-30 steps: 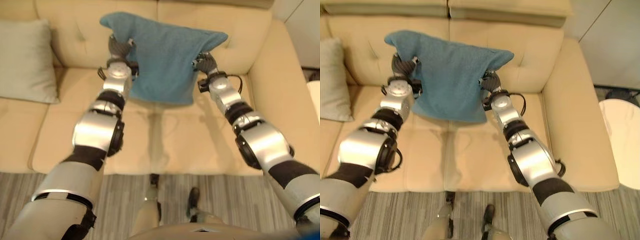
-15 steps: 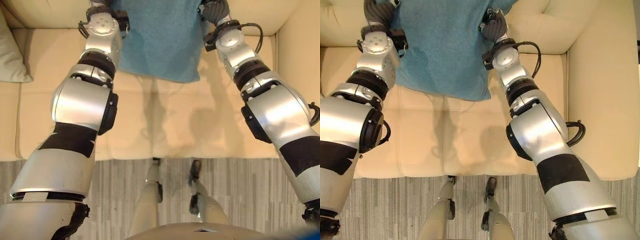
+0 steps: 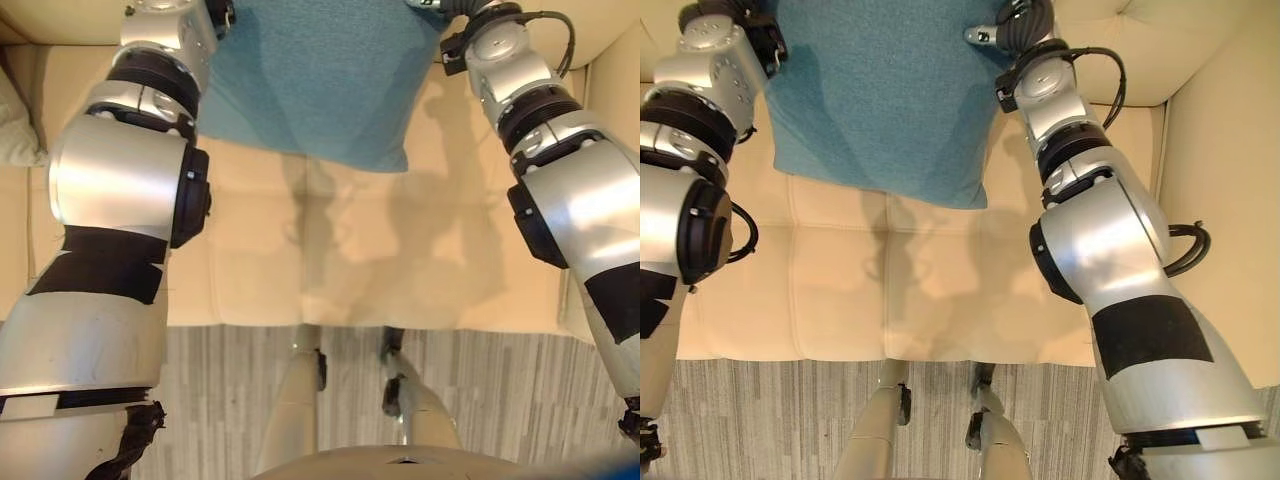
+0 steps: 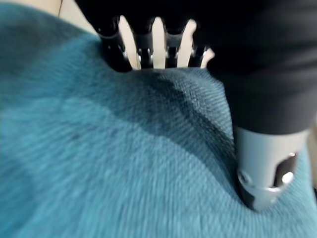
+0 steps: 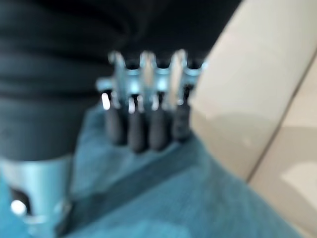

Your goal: Pick up all the scattered cushions and arrange them neatly on the sofa.

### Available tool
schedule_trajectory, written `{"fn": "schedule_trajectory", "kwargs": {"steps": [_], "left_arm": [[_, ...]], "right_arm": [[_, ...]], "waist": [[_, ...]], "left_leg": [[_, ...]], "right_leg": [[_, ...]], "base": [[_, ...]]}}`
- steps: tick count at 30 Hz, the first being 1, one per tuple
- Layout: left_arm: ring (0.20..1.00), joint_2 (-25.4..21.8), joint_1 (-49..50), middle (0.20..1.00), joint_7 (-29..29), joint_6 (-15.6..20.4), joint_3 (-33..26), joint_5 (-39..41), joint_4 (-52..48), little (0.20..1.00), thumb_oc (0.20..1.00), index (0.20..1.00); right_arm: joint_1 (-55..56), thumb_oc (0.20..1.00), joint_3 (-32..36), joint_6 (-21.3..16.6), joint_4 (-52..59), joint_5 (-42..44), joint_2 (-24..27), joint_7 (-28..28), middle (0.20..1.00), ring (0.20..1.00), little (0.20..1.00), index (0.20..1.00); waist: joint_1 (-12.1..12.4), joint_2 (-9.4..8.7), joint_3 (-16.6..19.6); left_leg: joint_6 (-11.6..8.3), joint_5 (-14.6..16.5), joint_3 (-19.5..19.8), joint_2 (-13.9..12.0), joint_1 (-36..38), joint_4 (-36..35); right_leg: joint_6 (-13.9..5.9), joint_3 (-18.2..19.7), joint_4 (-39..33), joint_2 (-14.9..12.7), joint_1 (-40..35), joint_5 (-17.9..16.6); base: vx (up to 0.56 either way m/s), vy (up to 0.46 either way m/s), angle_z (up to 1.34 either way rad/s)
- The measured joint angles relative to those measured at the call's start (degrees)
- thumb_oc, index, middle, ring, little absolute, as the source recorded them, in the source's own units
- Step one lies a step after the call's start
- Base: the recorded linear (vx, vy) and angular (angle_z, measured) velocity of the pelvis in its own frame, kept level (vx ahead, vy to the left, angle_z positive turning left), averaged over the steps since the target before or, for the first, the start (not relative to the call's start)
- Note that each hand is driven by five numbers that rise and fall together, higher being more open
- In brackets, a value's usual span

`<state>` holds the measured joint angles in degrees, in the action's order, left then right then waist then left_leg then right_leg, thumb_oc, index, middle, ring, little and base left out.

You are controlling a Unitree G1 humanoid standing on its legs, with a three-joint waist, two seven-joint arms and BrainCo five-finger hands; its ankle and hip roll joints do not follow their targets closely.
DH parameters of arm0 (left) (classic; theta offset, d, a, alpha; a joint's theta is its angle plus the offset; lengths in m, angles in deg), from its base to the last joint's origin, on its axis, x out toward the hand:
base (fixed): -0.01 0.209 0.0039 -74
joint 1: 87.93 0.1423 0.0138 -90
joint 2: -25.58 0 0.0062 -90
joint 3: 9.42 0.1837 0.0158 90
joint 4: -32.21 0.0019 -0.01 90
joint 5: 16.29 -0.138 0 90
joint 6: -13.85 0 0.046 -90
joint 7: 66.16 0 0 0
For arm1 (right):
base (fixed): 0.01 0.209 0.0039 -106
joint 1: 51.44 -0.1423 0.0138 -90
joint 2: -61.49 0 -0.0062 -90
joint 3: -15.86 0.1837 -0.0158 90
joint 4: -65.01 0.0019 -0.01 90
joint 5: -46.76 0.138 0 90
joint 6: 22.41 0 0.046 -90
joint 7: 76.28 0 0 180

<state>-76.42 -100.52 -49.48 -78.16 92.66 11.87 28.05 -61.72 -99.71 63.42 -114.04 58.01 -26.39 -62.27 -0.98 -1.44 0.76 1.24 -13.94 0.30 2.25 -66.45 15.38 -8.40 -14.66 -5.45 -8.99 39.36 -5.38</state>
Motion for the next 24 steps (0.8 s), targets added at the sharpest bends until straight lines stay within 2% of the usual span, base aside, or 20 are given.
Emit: {"fn": "schedule_trajectory", "kwargs": {"steps": [2, 3, 5, 6, 7, 8, 9, 10, 11, 13, 14, 15, 16, 17, 18, 19, 21, 22, 23, 24], "left_arm": [[1.0, -2.65, 0.15, 1.0, 0.11, -0.18, 0.91, 0.58, 1.84, 1.0, 1.0, 1.0], [1.0, -5.15, -0.62, 1.0, 0.03, -0.26, 0.96, 0.81, 2.56, 1.0, 1.0, 1.0], [1.0, -6.06, -0.73, 1.0, -0.18, -0.62, 0.88, 1.84, 2.62, 1.0, 1.0, 1.0], [1.0, -6.55, -0.96, 1.0, -0.23, -1.51, -0.25, 2.76, 2.64, 1.0, 1.0, 1.0], [1.0, -6.6, -0.97, 1.0, -0.43, -1.62, -1.68, 3.02, 2.55, 1.0, 1.0, 1.0], [1.0, -6.69, -0.79, 1.0, -1.74, -1.92, -3.74, 4.13, 2.49, 1.0, 1.0, 1.0], [1.0, -8.1, -0.32, 1.0, -2.68, -2.48, -3.61, 5.05, 2.8, 1.0, 1.0, 1.0], [1.0, -10.0, 0.08, 1.0, -3.4, -3.01, -3.16, 5.06, 2.89, 1.0, 1.0, 1.0], [1.0, -13.42, -0.44, 1.0, -5.0, -3.65, -3.07, 5.03, 3.51, 1.0, 1.0, 1.0], [1.0, -15.5, 0.09, 1.0, -6.66, -4.3, -3.19, 5.05, 3.36, 1.0, 1.0, 1.0], [1.0, -16.61, 0.88, 1.0, -7.57, -5.38, -3.24, 5.08, 3.66, 1.0, 1.0, 1.0], [1.0, -17.2, 1.37, 1.0, -8.22, -5.79, -3.47, 4.97, 3.35, 1.0, 1.0, 1.0], [1.0, -17.54, 1.42, 1.0, -9.0, -5.87, -3.53, 4.95, 2.68, 1.0, 1.0, 1.0], [1.0, -18.56, 1.81, 1.0, -10.13, -6.67, -2.59, 4.91, 3.58, 1.0, 1.0, 1.0], [1.0, -20.3, 2.41, 1.0, -10.65, -7.36, -1.62, 4.88, 3.74, 1.0, 1.0, 1.0], [1.0, -22.6, 2.85, 1.0, -11.57, -7.89, -1.35, 4.84, 3.79, 1.0, 1.0, 1.0], [1.0, -27.23, 4.55, 1.0, -12.2, -8.13, -1.77, 4.37, 3.44, 1.0, 1.0, 1.0], [1.0, -29.92, 9.02, 1.0, -13.29, -8.71, -6.05, 4.37, 2.9, 1.0, 1.0, 1.0], [1.0, -30.61, 11.75, 1.0, -13.86, -8.8, -8.38, 4.41, 2.67, 1.0, 1.0, 1.0], [1.0, -32.35, 17.72, 1.0, -15.17, -9.04, -11.56, 4.52, 1.76, 1.0, 1.0, 1.0]], "right_arm": [[0.18, 1.0, 0.11, 0.53, 0.55, -0.28, -1.68, 0.13, 1.0, 1.0, 1.0, 1.0], [-0.4, 1.0, 0.32, 0.09, 1.61, -1.15, -1.74, -0.22, 1.0, 1.0, 1.0, 1.0], [-0.59, 1.0, 1.04, 0.07, 1.24, -1.51, -0.93, -0.2, 1.0, 1.0, 1.0, 1.0], [-0.83, 1.0, 1.35, 0.06, 1.45, -1.51, -0.2, 0.17, 1.0, 1.0, 1.0, 1.0], [-0.74, 1.0, 1.39, -0.12, 1.58, -1.51, 0.21, 0.4, 1.0, 1.0, 1.0, 1.0], [-0.65, 1.0, 2.25, -0.08, 0.32, -1.49, 0.71, 1.02, 1.0, 1.0, 1.0, 1.0], [-0.42, 1.0, 3.33, 0.13, 0.11, -1.47, 0.36, 1.41, 1.0, 1.0, 1.0, 1.0], [-0.83, 1.0, 3.66, 0.04, 0.36, -1.5, 0.32, 1.85, 1.0, 1.0, 1.0, 1.0], [-1.24, 1.0, 4.11, -0.46, 2.26, -1.5, 1.24, 2.57, 1.0, 1.0, 1.0, 1.0], [-1.0, 1.0, 6.92, -1.28, 2.2, -1.47, 2.38, 3.01, 1.0, 1.0, 1.0, 1.0], [-0.83, 1.0, 10.74, -1.26, 2.19, -1.35, 3.05, 4.57, 1.0, 1.0, 1.0, 1.0], [-0.8, 1.0, 11.4, -1.53, 2.27, -1.31, 3.58, 5.37, 1.0, 1.0, 1.0, 1.0], [-0.88, 1.0, 11.51, -2.12, 2.37, -1.31, 4.39, 5.9, 1.0, 1.0, 1.0, 1.0], [0.29, 1.0, 12.15, -2.02, 1.86, -1.3, 4.72, 6.57, 1.0, 1.0, 1.0, 1.0], [0.74, 1.0, 12.08, -2.01, 2.39, -1.35, 4.94, 6.66, 1.0, 1.0, 1.0, 1.0], [1.52, 1.0, 12.33, -2.15, 3.9, -1.41, 5.33, 6.59, 1.0, 1.0, 1.0, 1.0], [3.11, 1.0, 15.86, -3.02, 4.33, -1.3, 7.27, 7.28, 1.0, 1.0, 1.0, 1.0], [5.63, 1.0, 18.33, -3.06, 4.75, -1.27, 7.47, 8.37, 1.0, 1.0, 1.0, 1.0], [6.43, 1.0, 18.74, -3.15, 4.93, -1.3, 7.36, 8.84, 1.0, 1.0, 1.0, 1.0], [9.86, 1.0, 19.99, -3.05, 6.18, -1.31, 6.84, 9.09, 1.0, 1.0, 1.0, 1.0]], "waist": [[0.71, -0.49, 0.29], [0.56, 1.43, -0.78], [-0.65, 1.47, -0.81], [-1.05, 1.22, -1.14], [-1.75, 1.48, -2.56], [-0.63, 0.2, -4.47], [-0.5, -0.45, -4.31], [-0.32, -0.3, -4.06], [-0.25, 1.34, -4.4], [-0.09, 1.42, -4.92], [-1.0, 1.25, -4.87], [-1.08, 0.57, -5.65], [-1.06, 0.04, -7.78], [-0.99, -0.81, -8.08], [-0.69, -0.35, -7.52], [-0.32, 1.02, -7.84], [0.14, 1.77, -8.82], [-0.21, 0.45, -9.32], [-0.35, 0.03, -10.11], [-0.46, -0.55, -10.29]], "left_leg": [[0.32, -3.17, 0.26, -2.48, 9.69, -14.21], [1.46, -4.21, 1.61, -4.44, 13.7, -20.5], [1.43, -4.24, 1.9, -3.6, 14.0, -20.47], [1.35, -4.17, 1.57, -2.93, 14.23, -19.83], [0.07, -3.24, 1.55, -2.08, 13.89, -17.09], [-2.88, 2.0, 0.31, -2.22, 7.61, -2.19], [-3.58, 4.62, 0.13, -2.85, 8.08, -3.63], [-3.06, 3.16, 0.63, -3.29, 13.21, -13.64], [-2.6, -1.86, 0.83, -5.53, 18.88, -20.95], [-2.61, -1.88, 0.86, -5.73, 19.3, -20.89], [-2.72, -1.84, 0.02, -4.4, 20.01, -20.86], [-3.83, -0.47, -0.04, -3.37, 19.63, -18.13], [-5.15, 2.94, 0.2, -2.71, 15.29, -6.94], [-5.37, 8.0, 0.18, -2.5, 14.07, -3.73], [-3.59, 4.53, 0.75, -3.5, 20.44, -15.49], [-2.87, 0.5, 0.48, -5.08, 24.73, -21.12], [-3.09, 1.42, 0.18, -5.98, 26.08, -20.9], [-3.93, 2.12, -1.03, -4.52, 27.72, -19.71], [-5.26, 4.82, -1.37, -3.86, 24.71, -11.93], [-5.16, 11.21, -1.05, -2.98, 19.9, -2.39]], "right_leg": [[-0.18, -0.21, 0.13, 0.86, -0.39, 0.25], [-0.95, 0.47, 9.27, 1.62, 3.67, 5.67], [-0.57, -0.25, 8.43, -0.41, 6.43, 6.71], [1.88, -0.14, -0.89, -0.94, 6.93, 0.74], [4.69, -0.17, -0.64, -1.29, 6.2, -8.02], [5.16, -0.23, -0.22, -1.19, 4.29, -7.87], [5.15, 0.44, -0.22, -0.8, 4.08, -7.81], [5.13, 1.52, -0.22, -0.35, 4.08, -7.79], [4.39, 1.49, 0.36, 1.15, 4.08, -6.94], [3.21, 0.83, 5.41, 0.98, 7.85, -2.41], [6.2, -0.57, -0.55, 0.96, 5.97, -6.0], [7.75, -0.97, -0.07, 0.14, 4.07, -7.35], [7.69, -0.54, 0.02, -0.73, 2.55, -7.75], [7.43, -0.27, 0.01, -0.61, 1.54, -8.1], [6.97, 0.26, 0.01, -0.18, 1.31, -7.68], [6.35, 0.8, 0.1, 1.15, 0.52, -7.21], [5.04, -0.66, 5.03, 1.94, 2.78, -1.34], [8.4, -1.02, -0.36, 1.24, -3.6, -6.06], [8.37, -0.7, -0.09, 0.08, -4.47, -6.19], [8.02, -0.09, -0.09, -0.51, -5.96, -7.19]], "base": [[0.01, -0.006, -0.26], [0.01, -0.01, -0.28], [0.01, -0.023, 0.1], [0.02, -0.044, 0.48], [0.03, -0.048, 0.48], [0.04, -0.046, 0.31], [0.0, 0.0, 0.0], [0.02, -0.042, -0.25], [0.02, -0.046, -0.31], [0.03, -0.049, -0.13], [0.02, -0.057, 0.32], [0.02, -0.057, 0.49], [0.01, -0.048, 0.36], [0.02, -0.04, 0.11], [0.02, -0.04, -0.18], [0.01, -0.038, -0.41], [-0.01, -0.036, -0.26], [0.0, -0.023, 0.17], [-0.02, -0.029, 0.28], [0.04, -0.023, 0.2]]}}
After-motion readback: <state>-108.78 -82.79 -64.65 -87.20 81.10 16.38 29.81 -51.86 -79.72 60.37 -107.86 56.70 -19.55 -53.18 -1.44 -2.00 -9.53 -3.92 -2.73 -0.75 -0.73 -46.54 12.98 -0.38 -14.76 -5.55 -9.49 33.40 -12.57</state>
